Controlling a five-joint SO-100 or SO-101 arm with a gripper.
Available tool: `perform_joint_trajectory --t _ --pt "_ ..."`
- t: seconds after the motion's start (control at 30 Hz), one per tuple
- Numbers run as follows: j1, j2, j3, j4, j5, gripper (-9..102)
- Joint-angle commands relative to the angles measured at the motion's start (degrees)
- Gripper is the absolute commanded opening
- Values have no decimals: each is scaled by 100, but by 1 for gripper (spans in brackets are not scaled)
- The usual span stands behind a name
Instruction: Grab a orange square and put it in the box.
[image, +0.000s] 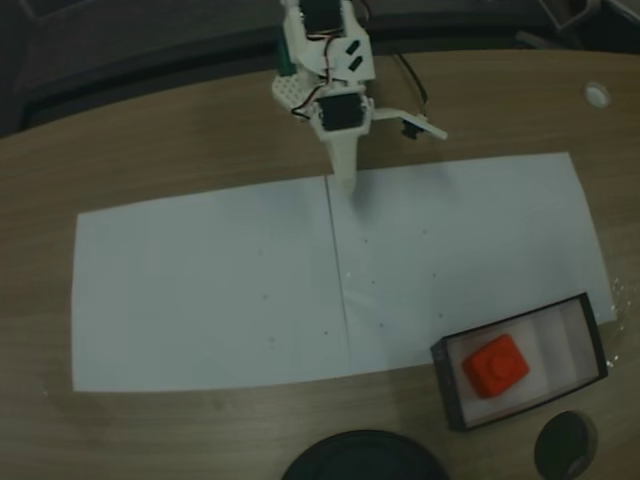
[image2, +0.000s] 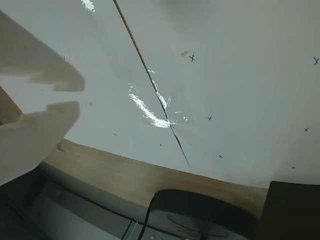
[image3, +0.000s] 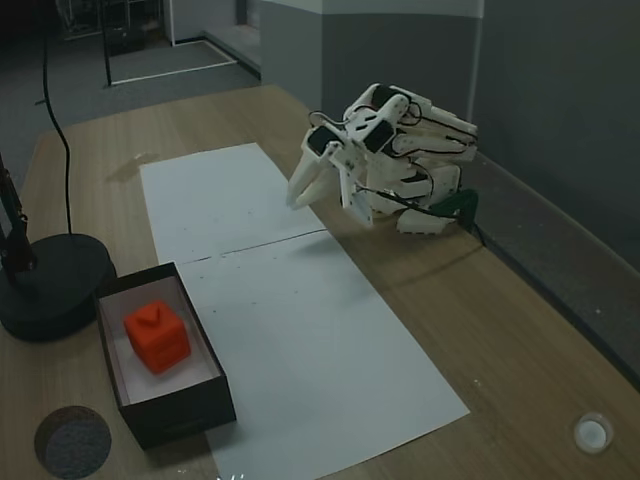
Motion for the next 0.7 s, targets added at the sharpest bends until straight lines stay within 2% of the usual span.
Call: perform_joint_trajectory --t 0.0,0.3,0.6,0.67 --pt "-9 132 9 -105 9 0" --pt "9 114 167 -9 62 0" --pt "-35 114 -176 1274 62 0" --pt "-9 105 -193 1354 62 0"
